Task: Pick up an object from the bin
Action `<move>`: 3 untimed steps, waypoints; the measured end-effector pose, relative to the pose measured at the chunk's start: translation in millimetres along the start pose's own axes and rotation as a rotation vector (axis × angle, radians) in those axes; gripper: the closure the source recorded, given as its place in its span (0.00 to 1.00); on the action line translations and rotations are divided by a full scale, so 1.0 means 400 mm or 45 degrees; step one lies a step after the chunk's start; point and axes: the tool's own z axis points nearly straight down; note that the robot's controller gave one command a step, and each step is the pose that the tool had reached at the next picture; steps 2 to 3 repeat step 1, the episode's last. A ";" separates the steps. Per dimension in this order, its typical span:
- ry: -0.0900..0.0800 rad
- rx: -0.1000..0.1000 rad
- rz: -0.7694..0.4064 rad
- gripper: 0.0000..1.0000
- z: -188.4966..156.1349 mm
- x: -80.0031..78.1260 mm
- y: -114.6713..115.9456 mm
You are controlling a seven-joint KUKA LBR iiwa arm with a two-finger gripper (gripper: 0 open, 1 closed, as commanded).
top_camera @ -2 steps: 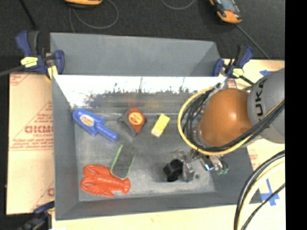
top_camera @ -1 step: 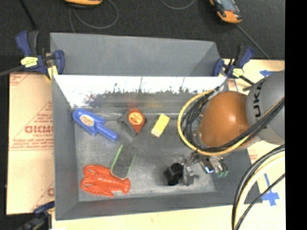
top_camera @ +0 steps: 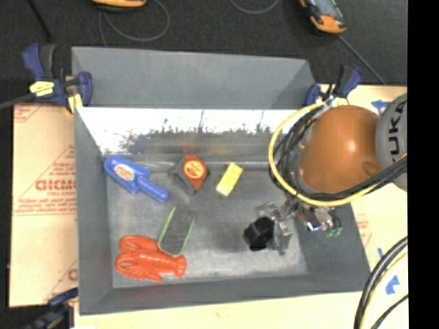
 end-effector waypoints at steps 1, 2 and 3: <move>-0.013 0.005 0.011 1.00 -0.084 -0.033 0.035; -0.013 0.005 0.011 1.00 -0.084 -0.033 0.035; -0.013 0.005 0.011 1.00 -0.084 -0.033 0.035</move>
Offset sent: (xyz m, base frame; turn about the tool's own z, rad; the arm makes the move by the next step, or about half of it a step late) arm 0.0209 0.0171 0.0662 0.0085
